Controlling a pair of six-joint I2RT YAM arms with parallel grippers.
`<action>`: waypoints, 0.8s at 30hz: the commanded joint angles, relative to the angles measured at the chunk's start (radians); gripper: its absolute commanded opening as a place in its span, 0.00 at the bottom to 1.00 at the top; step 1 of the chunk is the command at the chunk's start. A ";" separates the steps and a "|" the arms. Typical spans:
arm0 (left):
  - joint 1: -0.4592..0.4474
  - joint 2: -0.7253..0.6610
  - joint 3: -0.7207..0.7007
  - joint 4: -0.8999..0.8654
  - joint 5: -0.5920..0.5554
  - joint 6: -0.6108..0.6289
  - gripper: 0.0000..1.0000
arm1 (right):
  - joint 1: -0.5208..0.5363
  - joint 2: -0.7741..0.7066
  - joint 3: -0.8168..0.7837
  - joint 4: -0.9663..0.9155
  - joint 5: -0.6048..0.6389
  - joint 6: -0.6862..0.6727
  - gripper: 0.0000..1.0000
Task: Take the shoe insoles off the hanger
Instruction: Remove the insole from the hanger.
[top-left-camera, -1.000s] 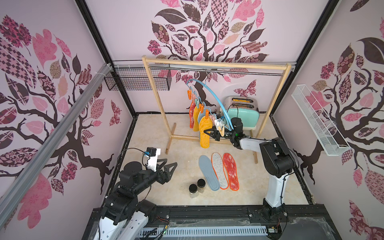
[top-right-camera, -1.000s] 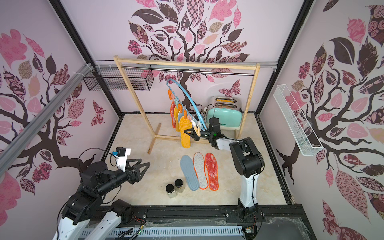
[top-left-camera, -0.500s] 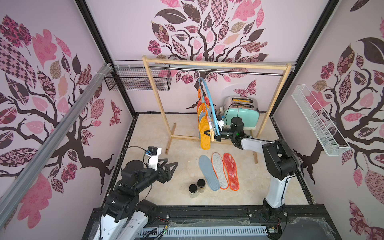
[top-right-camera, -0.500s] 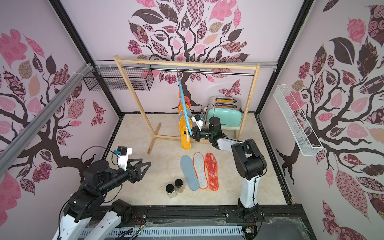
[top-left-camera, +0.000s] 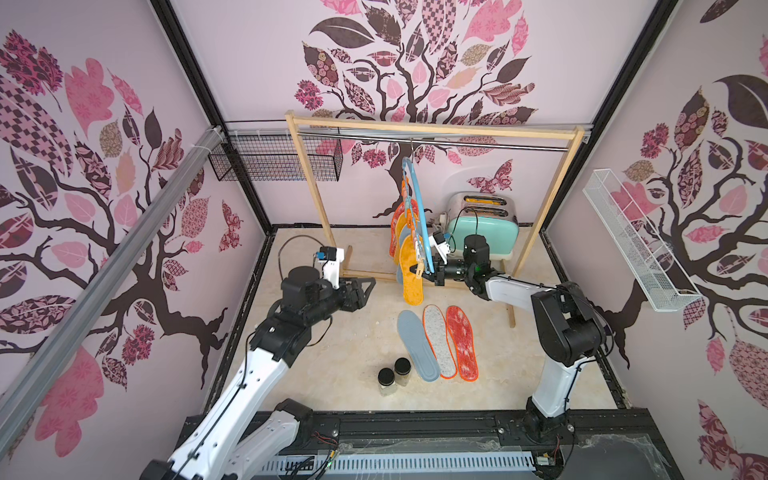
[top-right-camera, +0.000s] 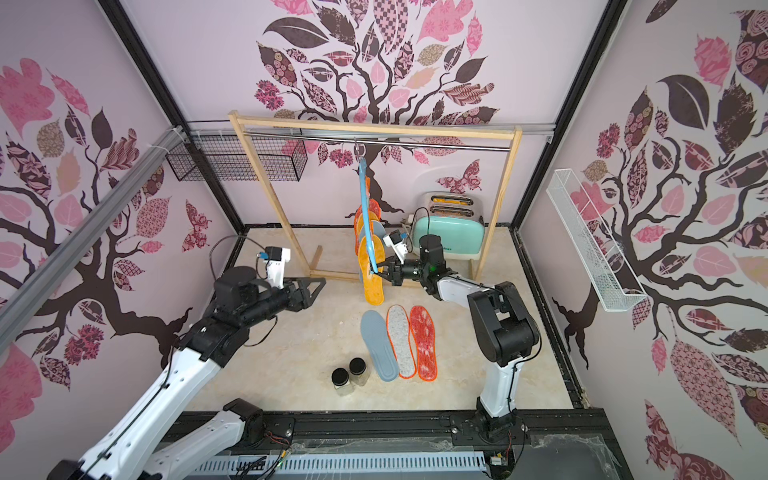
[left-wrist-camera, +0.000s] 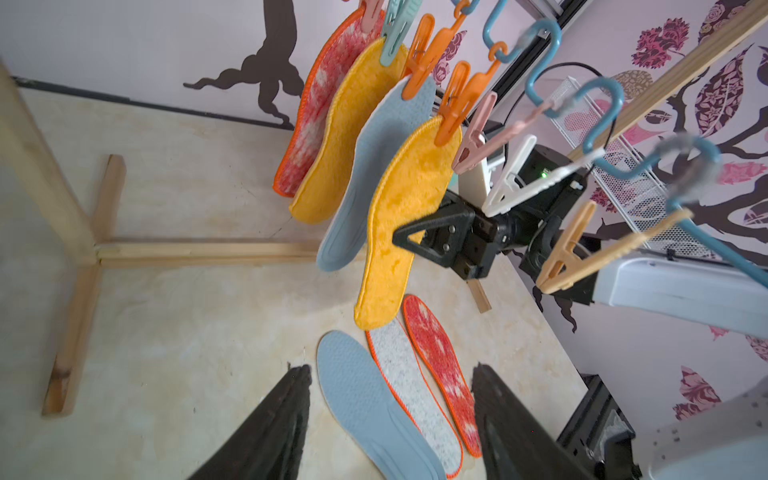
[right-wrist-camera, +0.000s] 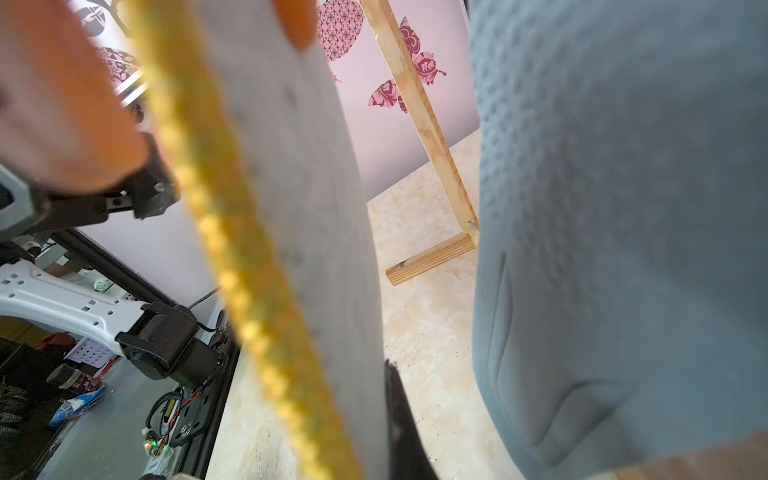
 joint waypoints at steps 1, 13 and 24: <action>0.003 0.132 0.053 0.209 0.061 0.096 0.65 | -0.002 -0.059 0.002 -0.044 -0.028 -0.026 0.01; 0.102 0.512 0.351 0.304 0.490 0.268 0.61 | -0.006 -0.095 0.014 -0.145 -0.056 -0.074 0.02; 0.062 0.617 0.442 0.302 0.613 0.348 0.62 | -0.007 -0.082 0.024 -0.189 -0.061 -0.108 0.03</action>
